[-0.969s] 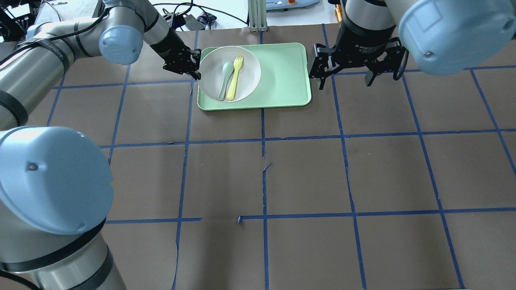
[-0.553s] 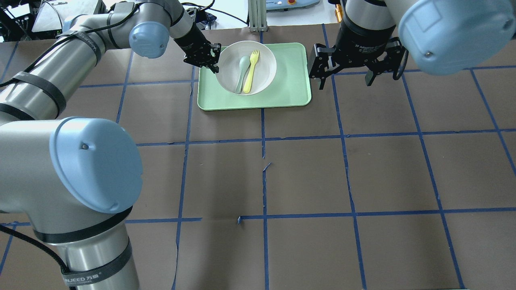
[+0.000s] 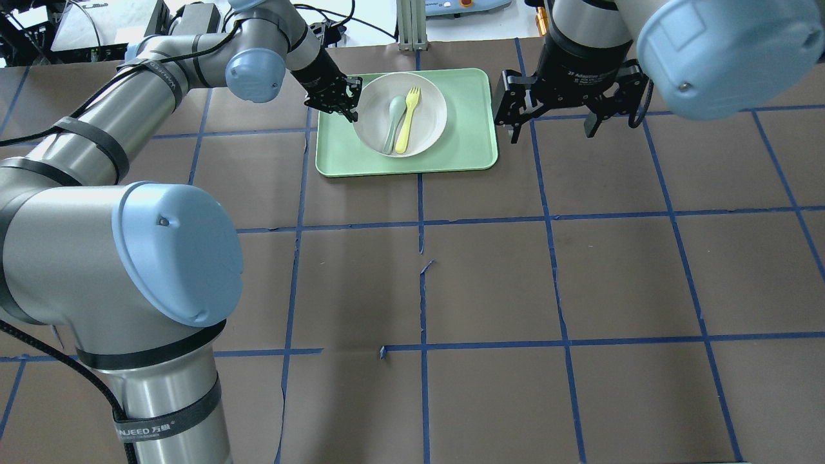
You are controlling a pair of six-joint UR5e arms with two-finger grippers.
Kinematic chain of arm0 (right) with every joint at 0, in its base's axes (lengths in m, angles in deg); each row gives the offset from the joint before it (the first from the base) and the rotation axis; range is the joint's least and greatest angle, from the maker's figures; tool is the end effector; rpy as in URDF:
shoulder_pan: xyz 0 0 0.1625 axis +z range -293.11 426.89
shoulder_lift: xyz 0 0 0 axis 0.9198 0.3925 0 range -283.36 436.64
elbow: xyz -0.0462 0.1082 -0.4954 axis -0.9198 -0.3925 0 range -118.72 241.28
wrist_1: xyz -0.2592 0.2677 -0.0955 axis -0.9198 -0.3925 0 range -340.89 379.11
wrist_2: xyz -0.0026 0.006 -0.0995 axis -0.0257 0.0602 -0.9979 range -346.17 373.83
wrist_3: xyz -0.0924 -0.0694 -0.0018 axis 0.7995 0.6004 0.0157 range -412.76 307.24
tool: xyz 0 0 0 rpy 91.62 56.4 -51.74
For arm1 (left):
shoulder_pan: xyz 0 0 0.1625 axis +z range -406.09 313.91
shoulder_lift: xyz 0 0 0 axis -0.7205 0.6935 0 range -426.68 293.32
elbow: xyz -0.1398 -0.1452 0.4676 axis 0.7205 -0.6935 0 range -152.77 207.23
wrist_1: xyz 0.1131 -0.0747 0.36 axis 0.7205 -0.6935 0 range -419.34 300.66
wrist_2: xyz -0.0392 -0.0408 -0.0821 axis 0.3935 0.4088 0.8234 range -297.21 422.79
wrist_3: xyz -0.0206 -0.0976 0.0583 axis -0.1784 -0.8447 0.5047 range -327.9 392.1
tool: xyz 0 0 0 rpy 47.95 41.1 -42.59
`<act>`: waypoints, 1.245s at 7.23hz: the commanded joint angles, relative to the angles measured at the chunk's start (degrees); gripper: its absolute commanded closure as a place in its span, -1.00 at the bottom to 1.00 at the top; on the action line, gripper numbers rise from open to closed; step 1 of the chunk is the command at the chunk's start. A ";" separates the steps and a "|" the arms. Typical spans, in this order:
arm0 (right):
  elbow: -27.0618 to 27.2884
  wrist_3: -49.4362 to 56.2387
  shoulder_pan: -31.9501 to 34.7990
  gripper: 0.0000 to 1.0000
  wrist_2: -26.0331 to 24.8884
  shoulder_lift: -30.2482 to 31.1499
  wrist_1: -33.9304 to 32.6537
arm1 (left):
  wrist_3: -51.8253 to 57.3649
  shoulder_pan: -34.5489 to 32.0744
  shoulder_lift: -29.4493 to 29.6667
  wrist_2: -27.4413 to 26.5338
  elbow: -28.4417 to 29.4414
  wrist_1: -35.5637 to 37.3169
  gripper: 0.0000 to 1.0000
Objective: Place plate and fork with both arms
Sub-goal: 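Slide the white plate with the left gripper onto the green tray, then open the left gripper and lift it away from the plate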
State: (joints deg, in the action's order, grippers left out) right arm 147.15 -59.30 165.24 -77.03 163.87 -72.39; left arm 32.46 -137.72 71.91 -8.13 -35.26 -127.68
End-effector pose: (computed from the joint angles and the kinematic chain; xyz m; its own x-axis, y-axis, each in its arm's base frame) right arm 0.2015 -0.4664 0.5693 -0.9995 -0.0311 0.0091 -0.0315 0.9982 -0.0513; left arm -0.1943 -0.8142 0.2613 -0.9444 0.0363 0.3268 0.0343 0.9993 -0.0120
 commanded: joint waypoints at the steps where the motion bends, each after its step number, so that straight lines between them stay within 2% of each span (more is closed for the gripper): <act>1: 0.00 0.03 0.00 -1.00 -0.28 -0.04 0.00 | 0.26 -0.04 -0.42 0.25 -0.61 0.22 -0.71; 2: 0.00 0.03 0.00 -1.00 -0.37 0.04 0.00 | 0.70 -0.04 -1.73 -0.09 -1.49 0.22 -1.00; 3: 0.00 0.03 0.00 -1.00 -0.37 0.04 0.00 | 1.14 0.22 -4.88 -0.45 -2.89 -0.82 -1.00; 5: 0.00 0.03 0.00 -1.00 -0.37 0.04 0.00 | 1.32 1.97 -13.92 -6.13 -5.44 -9.49 -1.00; 6: 0.00 0.03 0.00 -1.00 -0.37 0.04 0.00 | 1.40 2.42 -18.83 -7.21 -6.41 -14.93 -1.00; 7: 0.00 0.03 0.00 -1.00 -0.37 -0.04 0.00 | 0.79 2.42 -23.93 -12.61 -8.77 -17.51 -1.00; 9: 0.00 0.03 0.00 -1.00 -0.37 0.04 -0.09 | -0.69 1.55 -33.86 -13.63 -13.78 -20.78 -1.00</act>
State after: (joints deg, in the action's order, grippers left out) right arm 147.15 -59.27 165.24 -77.44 163.89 -72.44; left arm 32.93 -135.58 44.06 -20.78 -46.18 -146.75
